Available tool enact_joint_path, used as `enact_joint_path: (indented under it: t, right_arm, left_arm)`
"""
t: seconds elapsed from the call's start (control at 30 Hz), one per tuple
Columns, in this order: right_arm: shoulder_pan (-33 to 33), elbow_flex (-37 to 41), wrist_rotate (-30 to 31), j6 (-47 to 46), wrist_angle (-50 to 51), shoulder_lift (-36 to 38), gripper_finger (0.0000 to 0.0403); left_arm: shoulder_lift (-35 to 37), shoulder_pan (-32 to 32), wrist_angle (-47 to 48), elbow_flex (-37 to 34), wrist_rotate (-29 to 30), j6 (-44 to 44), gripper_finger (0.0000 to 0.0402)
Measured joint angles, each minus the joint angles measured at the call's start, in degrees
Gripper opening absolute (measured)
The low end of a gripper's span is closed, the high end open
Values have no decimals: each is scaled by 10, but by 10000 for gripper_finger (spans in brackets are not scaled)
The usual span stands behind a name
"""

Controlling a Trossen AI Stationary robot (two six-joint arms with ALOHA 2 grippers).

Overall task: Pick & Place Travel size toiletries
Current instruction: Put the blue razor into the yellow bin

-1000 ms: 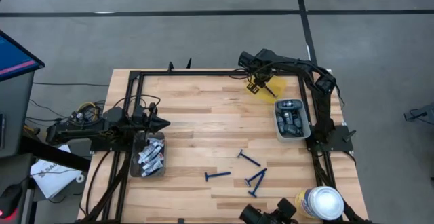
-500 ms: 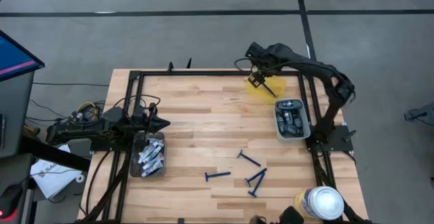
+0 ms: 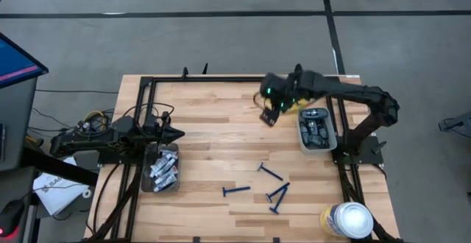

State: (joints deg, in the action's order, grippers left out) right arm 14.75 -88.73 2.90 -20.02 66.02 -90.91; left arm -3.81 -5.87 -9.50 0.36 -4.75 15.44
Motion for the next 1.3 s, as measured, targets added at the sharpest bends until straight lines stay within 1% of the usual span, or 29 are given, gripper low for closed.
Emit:
enact_joint_path:
  t: [0.17,0.23,0.33,0.4,0.5,0.63,0.73,0.8,1.03,1.17,1.3]
  right_arm:
    - [-106,0,0,-53,-11,-9,223]
    - [-144,0,0,-84,-28,-13,223]
    - [-194,-1,0,-104,-54,-18,223]
    - [-219,0,0,-116,-67,-26,223]
    - [-249,-1,0,-160,-63,-33,223]
    - [-287,0,1,-200,-33,-64,223]
    - [-310,0,0,-206,-20,-83,223]
    - [-319,0,0,-210,-29,-91,223]
    - [-320,1,6,-216,16,-90,223]
    - [-331,56,4,-224,26,-87,223]
    - [-345,135,-29,-249,-12,-83,223]
  left_arm:
    - [0,0,0,0,0,0,8]
    - [0,0,0,0,0,0,8]
    - [0,0,0,0,0,0,8]
    - [0,0,0,0,0,0,7]
    - [0,0,0,0,0,0,8]
    - [-2,0,0,0,0,0,10]
    - [-6,0,-2,0,0,0,11]
    - [-7,0,-4,0,0,0,10]
    - [-7,0,-5,0,0,0,11]
    - [-7,0,-8,0,0,0,8]
    - [-7,0,-9,0,0,0,8]
